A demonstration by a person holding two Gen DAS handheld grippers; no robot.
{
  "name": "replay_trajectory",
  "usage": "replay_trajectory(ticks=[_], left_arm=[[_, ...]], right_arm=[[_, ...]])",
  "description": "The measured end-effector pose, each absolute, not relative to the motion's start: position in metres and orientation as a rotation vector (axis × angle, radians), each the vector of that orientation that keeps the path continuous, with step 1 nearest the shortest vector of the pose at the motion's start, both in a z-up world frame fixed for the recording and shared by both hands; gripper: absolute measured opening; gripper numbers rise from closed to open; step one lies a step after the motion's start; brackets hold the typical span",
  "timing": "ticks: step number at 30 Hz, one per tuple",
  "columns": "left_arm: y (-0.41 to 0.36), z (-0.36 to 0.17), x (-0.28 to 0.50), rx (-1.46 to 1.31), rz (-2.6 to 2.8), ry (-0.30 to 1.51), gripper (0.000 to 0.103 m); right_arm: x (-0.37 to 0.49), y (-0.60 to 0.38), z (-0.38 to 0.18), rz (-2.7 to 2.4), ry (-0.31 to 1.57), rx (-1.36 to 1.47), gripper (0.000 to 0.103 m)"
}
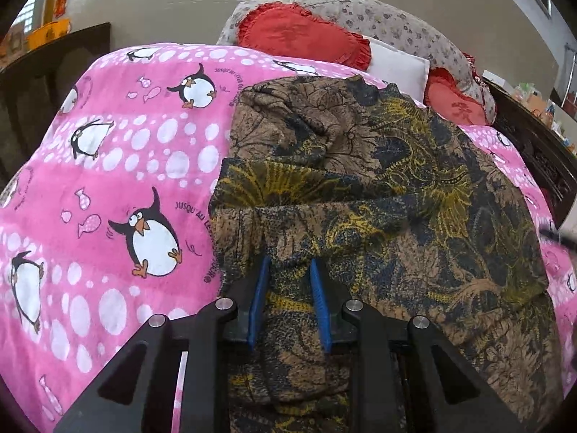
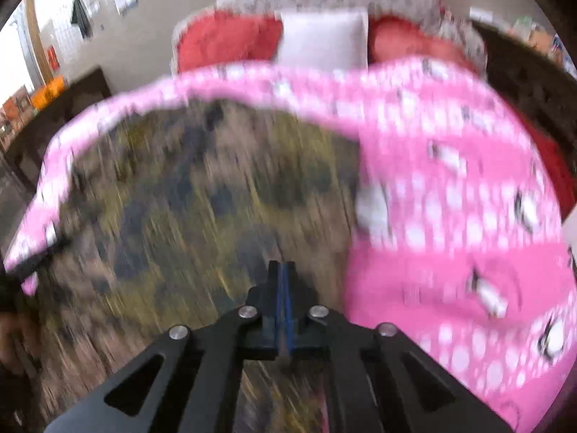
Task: Fold small clothes
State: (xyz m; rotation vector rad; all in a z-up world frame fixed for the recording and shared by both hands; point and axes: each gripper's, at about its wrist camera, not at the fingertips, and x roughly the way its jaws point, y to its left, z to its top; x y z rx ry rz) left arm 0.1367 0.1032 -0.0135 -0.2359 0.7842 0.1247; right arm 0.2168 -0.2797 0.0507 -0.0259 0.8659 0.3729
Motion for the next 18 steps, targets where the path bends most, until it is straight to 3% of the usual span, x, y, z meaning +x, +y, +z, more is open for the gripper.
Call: replay_trajectory(ticks=[3,7,11,18], left_arm=[[0.105,-0.015,0.136,-0.248,0.12,0.782,0.006],[0.103,-0.013,0.135,-0.256,0.116,0.78,0.006],[0.104,-0.014,0.136,-0.262,0.114,0.779,0.006],[0.106,-0.013,0.133,-0.258,0.118,0.778,0.006]], right_arm=[[0.241,-0.266,0.061,0.348,0.783,-0.002,0.013],[0.275,-0.258,0.01,0.283,0.84,-0.076,0.016],[0.275,-0.258,0.009,0.27,0.824,-0.068,0.017],[0.204,-0.238,0.046,0.352,0.746,-0.106,0.02]])
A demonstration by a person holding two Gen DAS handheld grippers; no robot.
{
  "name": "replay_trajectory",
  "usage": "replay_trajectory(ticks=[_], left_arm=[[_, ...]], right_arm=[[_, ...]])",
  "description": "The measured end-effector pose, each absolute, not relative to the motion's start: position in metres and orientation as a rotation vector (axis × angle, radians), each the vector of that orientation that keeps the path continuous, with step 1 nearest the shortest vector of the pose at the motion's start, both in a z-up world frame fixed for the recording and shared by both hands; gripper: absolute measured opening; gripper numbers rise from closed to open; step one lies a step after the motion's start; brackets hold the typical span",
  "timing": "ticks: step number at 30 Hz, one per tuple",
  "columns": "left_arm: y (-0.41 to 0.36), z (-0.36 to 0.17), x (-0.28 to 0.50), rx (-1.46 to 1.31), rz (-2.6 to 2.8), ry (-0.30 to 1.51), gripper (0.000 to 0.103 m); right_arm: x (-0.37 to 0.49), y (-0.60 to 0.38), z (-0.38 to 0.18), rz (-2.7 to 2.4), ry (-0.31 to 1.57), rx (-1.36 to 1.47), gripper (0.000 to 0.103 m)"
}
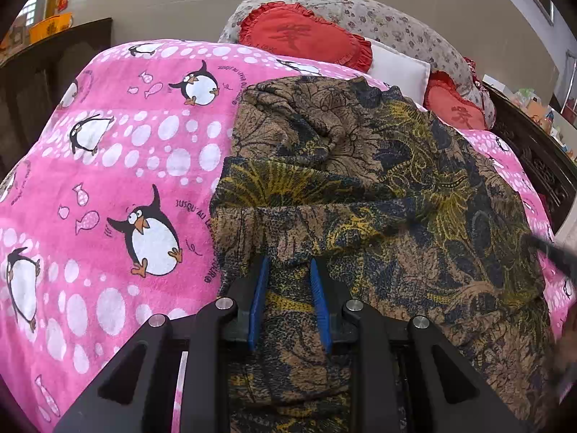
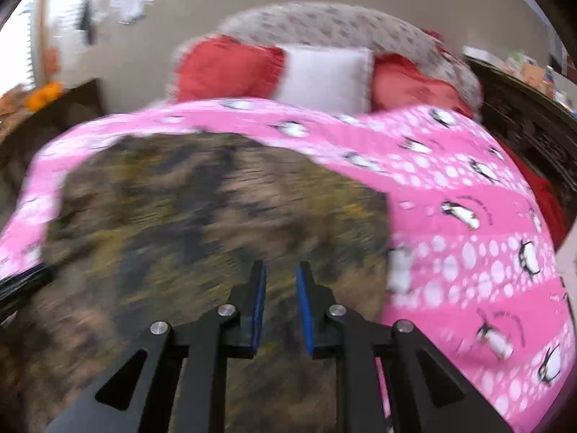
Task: Fold small clothes
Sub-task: 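Grasp the folded shirt edge with the right gripper while the left gripper holds the shirt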
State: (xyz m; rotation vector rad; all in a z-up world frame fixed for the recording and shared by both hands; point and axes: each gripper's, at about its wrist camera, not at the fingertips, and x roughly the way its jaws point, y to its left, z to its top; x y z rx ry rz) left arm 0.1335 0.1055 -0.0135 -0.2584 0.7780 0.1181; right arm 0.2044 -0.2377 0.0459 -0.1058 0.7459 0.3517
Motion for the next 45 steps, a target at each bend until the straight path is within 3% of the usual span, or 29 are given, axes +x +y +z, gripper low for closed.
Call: replay_trajectory(ticks=[3,11,13,16,24,31,43,45], left_arm=[[0.104,-0.013,0.134,-0.25,0.122,0.779,0.006],[0.131,0.018,0.089,-0.336,0.009,0.858,0.007],[0.148,0.035,0.046,-0.303,0.023,0.862,0.013],[0.17,0.044,-0.021,-0.266,0.034,0.895,0.026],[0.144,0.005,-0.146,-0.317,-0.185,1.082,0.026],[0.132,0.001,-0.144,-0.329,-0.286,1.078,0.035],[0.122,-0.001,-0.146,-0.429,-0.457,1.062,0.034],[0.123,-0.001,-0.145,-0.438,-0.455,1.053,0.029]], right_arm=[[0.186,-0.226,0.008,0.38,0.905,-0.193,0.033],[0.118,-0.244,0.074,0.467,0.866,-0.229,0.034],[0.091,-0.259,0.091,0.536,0.844,-0.225,0.053],[0.041,-0.286,0.098,0.622,0.818,-0.257,0.065],[-0.06,-0.354,0.062,0.654,0.84,-0.22,0.065],[-0.079,-0.402,0.045,0.573,0.83,-0.072,0.065],[-0.075,-0.417,0.012,0.586,0.902,0.044,0.065],[-0.074,-0.417,0.01,0.606,0.898,0.073,0.065]])
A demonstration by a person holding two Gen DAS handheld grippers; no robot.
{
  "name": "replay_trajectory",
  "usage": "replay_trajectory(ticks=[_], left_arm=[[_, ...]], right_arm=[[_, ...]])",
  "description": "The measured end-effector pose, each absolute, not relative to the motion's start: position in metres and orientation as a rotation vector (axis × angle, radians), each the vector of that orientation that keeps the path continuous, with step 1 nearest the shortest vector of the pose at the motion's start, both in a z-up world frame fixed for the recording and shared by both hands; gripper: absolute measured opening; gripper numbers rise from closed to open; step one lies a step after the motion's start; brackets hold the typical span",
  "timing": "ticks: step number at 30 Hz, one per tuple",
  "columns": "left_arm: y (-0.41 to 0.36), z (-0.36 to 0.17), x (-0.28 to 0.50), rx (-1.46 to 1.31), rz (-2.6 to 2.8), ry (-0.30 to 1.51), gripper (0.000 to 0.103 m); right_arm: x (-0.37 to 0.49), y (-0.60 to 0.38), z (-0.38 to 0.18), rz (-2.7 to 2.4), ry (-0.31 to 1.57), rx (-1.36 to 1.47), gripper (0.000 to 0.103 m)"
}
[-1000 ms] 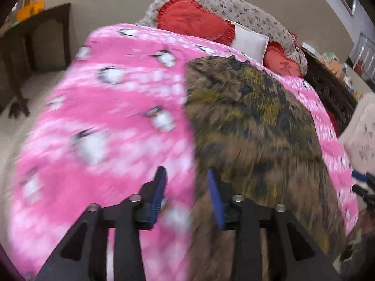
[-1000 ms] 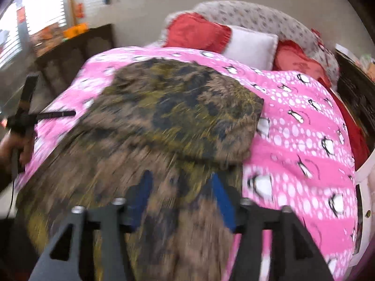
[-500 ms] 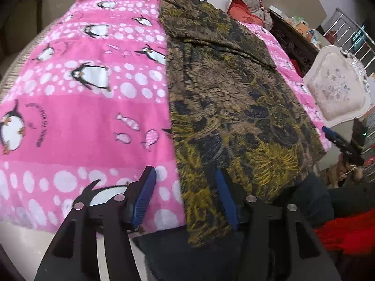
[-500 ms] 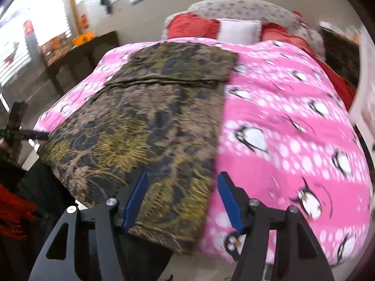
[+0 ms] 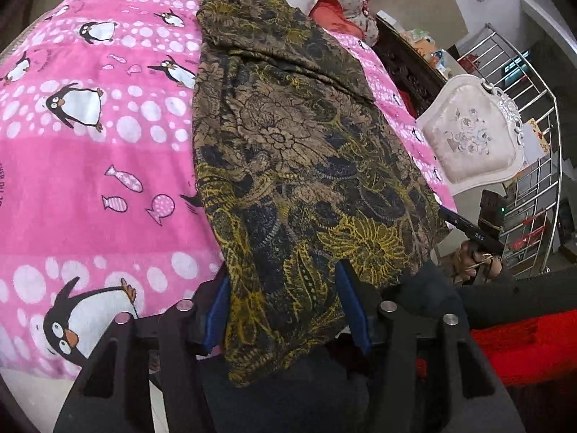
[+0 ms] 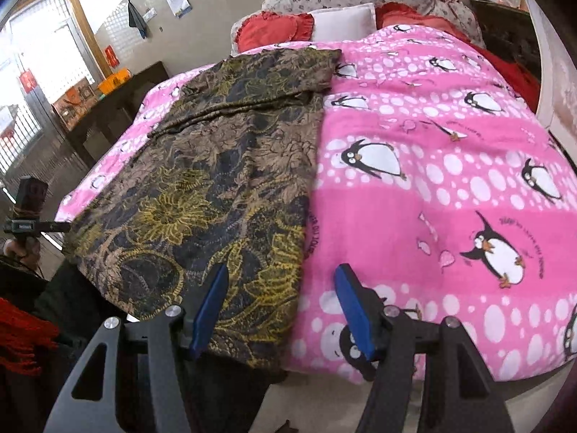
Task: Fold small clothes
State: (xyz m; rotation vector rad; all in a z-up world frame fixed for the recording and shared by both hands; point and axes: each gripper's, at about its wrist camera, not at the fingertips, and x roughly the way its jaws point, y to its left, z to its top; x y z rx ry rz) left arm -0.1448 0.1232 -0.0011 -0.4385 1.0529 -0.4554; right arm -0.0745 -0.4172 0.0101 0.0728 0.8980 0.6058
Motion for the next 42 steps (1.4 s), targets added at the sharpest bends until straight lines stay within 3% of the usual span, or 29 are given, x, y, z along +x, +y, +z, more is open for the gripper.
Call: replay_trajectory(ticks=[2,5,11,14,15,21,37,42], left_arm=[[0.126,-0.005,-0.14,-0.461,-0.45,1.051,0.023],[0.121,-0.009,-0.134,-0.486,-0.456,1.051,0.021],[0.11,-0.009,-0.138,-0.451,-0.497,1.064,0.018],[0.121,-0.016,-0.128,-0.505,-0.436,1.059,0.003],[0.125,-0.017,-0.125,-0.537,-0.419,1.055,0.002],[0.122,-0.01,-0.132,-0.52,-0.359,1.026,0.0],[0.134,0.093,-0.224,-0.57,-0.649,0.767,0.0],[0.122,0.1,-0.176,-0.5,-0.589,0.773,0.0]], right_arm=[[-0.07,-0.418,0.008,0.667,0.905,0.131,0.065],[-0.062,-0.414,0.002,0.733,0.91,0.183,0.065],[-0.066,-0.429,-0.002,0.82,0.95,0.289,0.052],[-0.063,-0.434,-0.007,0.791,0.944,0.296,0.027],[-0.06,-0.435,-0.009,0.783,0.941,0.32,0.019],[-0.056,-0.414,-0.005,0.783,0.905,0.229,0.006],[-0.133,-0.474,0.119,0.91,0.58,0.353,0.003],[-0.117,-0.493,0.129,0.849,0.538,0.405,0.003]])
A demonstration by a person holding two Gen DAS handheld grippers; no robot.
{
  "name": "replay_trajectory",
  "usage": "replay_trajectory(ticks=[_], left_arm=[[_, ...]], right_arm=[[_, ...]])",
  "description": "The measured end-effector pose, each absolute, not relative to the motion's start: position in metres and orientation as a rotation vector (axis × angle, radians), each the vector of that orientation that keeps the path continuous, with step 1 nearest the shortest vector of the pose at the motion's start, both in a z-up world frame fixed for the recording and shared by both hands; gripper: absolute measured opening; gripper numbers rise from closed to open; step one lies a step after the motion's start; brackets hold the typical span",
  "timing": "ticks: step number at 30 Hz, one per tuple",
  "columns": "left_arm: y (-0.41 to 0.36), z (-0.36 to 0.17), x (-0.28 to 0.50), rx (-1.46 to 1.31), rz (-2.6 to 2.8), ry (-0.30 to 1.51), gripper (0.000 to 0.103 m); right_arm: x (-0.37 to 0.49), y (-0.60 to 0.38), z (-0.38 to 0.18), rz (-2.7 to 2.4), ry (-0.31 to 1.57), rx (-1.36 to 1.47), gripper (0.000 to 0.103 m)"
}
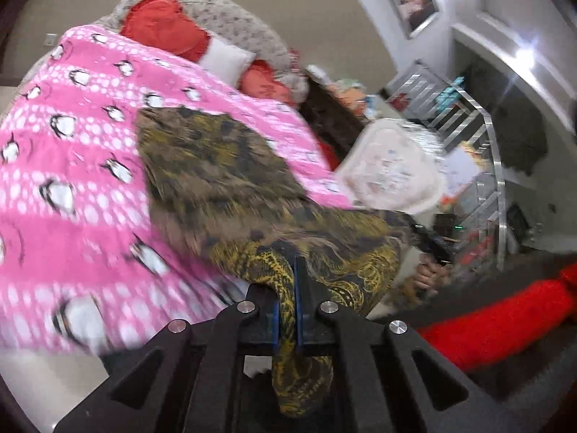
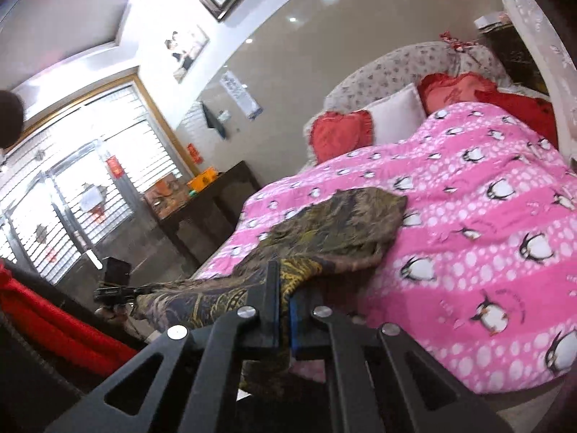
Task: Fold small clothes
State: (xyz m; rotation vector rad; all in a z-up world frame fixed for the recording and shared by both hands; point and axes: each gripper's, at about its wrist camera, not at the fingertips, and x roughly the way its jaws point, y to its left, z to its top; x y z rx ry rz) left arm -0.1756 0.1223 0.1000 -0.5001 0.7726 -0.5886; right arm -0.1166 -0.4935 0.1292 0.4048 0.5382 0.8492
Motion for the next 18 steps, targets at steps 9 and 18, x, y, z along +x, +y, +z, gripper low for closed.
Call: replay_trajectory(ticks=[9,18], left_arm=[[0.146,0.098,-0.022,-0.463,-0.355,0.77,0.0],[0.161,0.046,0.118,-0.37,-0.221,0.907,0.0]], right_arm=[[0.023,-0.448,0.105,0.682,0.588,0.472,0.004],[0.168,-0.397,0.053,0.505,0.741,0.44,0.004]])
